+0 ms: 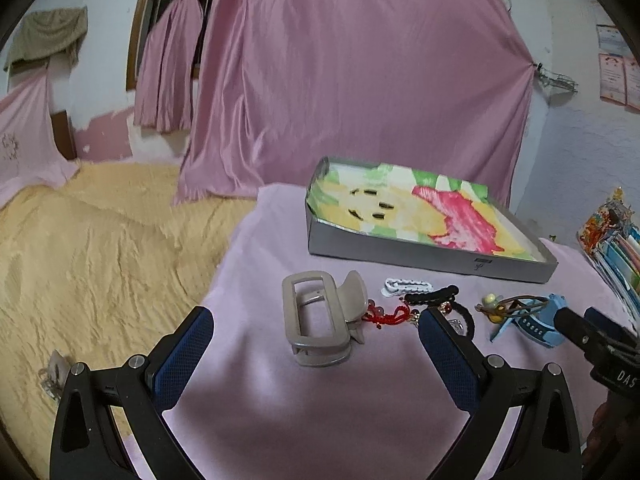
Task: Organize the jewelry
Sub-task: 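Reach the right gripper to the blue smartwatch and close on its body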
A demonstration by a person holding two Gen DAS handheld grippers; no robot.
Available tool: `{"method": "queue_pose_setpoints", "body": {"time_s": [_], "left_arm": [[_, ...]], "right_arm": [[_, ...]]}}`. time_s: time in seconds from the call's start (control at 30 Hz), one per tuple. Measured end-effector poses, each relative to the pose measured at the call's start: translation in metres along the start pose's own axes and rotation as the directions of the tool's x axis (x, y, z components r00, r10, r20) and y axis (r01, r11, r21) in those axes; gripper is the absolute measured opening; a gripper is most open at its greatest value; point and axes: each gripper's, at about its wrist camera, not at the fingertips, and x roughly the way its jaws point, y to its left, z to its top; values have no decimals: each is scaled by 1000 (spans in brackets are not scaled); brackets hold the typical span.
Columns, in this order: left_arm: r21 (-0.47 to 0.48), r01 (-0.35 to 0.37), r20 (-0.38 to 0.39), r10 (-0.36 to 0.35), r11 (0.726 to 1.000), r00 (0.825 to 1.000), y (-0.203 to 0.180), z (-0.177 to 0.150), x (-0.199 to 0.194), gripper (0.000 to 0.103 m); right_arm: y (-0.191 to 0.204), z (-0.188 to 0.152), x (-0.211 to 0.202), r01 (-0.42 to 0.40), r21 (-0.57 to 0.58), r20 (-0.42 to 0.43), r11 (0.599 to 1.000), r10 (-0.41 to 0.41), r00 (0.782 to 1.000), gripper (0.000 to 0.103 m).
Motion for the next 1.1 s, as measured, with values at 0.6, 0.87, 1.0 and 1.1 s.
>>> {"method": "queue_pose_setpoints", "body": {"time_s": [0.6,0.87,1.0,1.1], "left_arm": [[-31,23,-156,-28,999,987,-5,5,39,69],[-25,6,-172,-11,1000,985,-8,1,42,46],[-40,13,-166,-19,999,986,-7,-2,39,45],[-40,21,-157,-27,999,987,-8,-4,34,45]], "right_arm": [[-1,-2,36,-32,11,-163,999,33,986,71],[-1,-1,35,8,-3,-158,1000,-9,987,50],[-5,-2,33,24,-2,-149,1000,-24,989,36],[-11,-3,30,20,15,-136,1000,-18,991,28]]}}
